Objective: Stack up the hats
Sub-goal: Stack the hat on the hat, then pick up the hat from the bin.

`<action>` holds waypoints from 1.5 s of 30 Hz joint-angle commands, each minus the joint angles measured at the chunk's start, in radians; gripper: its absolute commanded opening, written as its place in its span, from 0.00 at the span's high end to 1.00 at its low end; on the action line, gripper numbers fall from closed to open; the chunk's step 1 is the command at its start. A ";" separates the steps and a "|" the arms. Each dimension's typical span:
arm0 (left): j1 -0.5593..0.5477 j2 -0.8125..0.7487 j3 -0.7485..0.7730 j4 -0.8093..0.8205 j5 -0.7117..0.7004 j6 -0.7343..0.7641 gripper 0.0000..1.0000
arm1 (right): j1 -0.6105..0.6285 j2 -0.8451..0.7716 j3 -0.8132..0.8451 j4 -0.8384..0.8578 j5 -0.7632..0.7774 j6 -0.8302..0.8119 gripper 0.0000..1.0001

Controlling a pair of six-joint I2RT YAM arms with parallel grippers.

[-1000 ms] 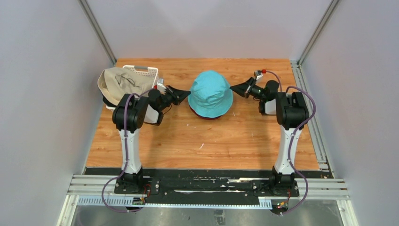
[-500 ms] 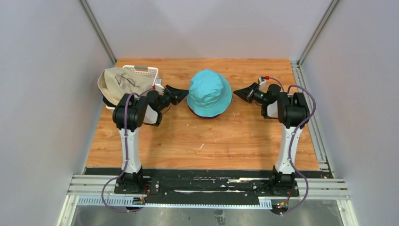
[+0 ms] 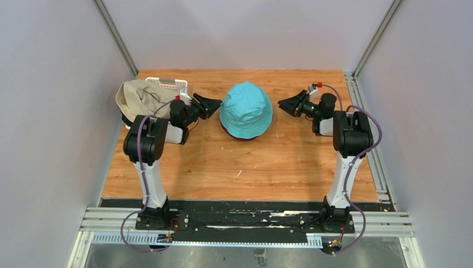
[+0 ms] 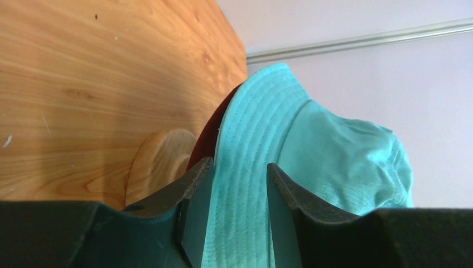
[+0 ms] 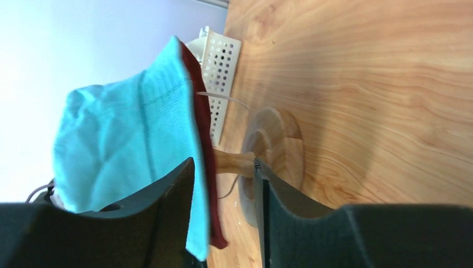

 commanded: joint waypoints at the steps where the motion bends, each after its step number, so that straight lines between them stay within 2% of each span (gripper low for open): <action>1: 0.007 -0.152 -0.012 -0.241 -0.074 0.176 0.55 | -0.009 -0.127 0.014 -0.130 0.006 -0.127 0.53; 5: 0.007 -0.283 0.016 -0.507 -0.166 0.345 0.48 | -0.008 -0.230 0.024 -0.287 0.035 -0.237 0.42; 7: 0.007 -0.335 0.028 -0.603 -0.208 0.409 0.47 | -0.008 -0.272 0.030 -0.363 0.047 -0.291 0.41; 11: 0.007 -0.450 0.053 -0.782 -0.317 0.519 0.39 | -0.002 -0.358 0.039 -0.493 0.076 -0.387 0.37; 18: 0.006 -0.634 0.228 -1.227 -0.657 0.810 0.41 | 0.037 -0.525 0.101 -0.839 0.187 -0.625 0.35; 22: 0.007 -0.642 0.349 -1.409 -0.860 0.937 0.43 | 0.042 -0.582 0.102 -0.878 0.195 -0.648 0.34; 25: 0.007 -0.644 0.364 -1.441 -0.952 0.971 0.45 | 0.050 -0.612 0.121 -0.953 0.221 -0.703 0.34; 30: 0.023 -0.648 0.352 -1.428 -0.991 0.948 0.41 | 0.090 -0.670 0.168 -1.112 0.332 -0.831 0.32; 38: 0.120 -0.647 0.317 -1.404 -0.975 0.856 0.33 | 0.101 -0.726 0.164 -1.135 0.367 -0.849 0.29; 45: 0.226 -0.587 0.309 -1.385 -0.958 0.794 0.34 | 0.113 -0.724 0.166 -1.129 0.361 -0.842 0.29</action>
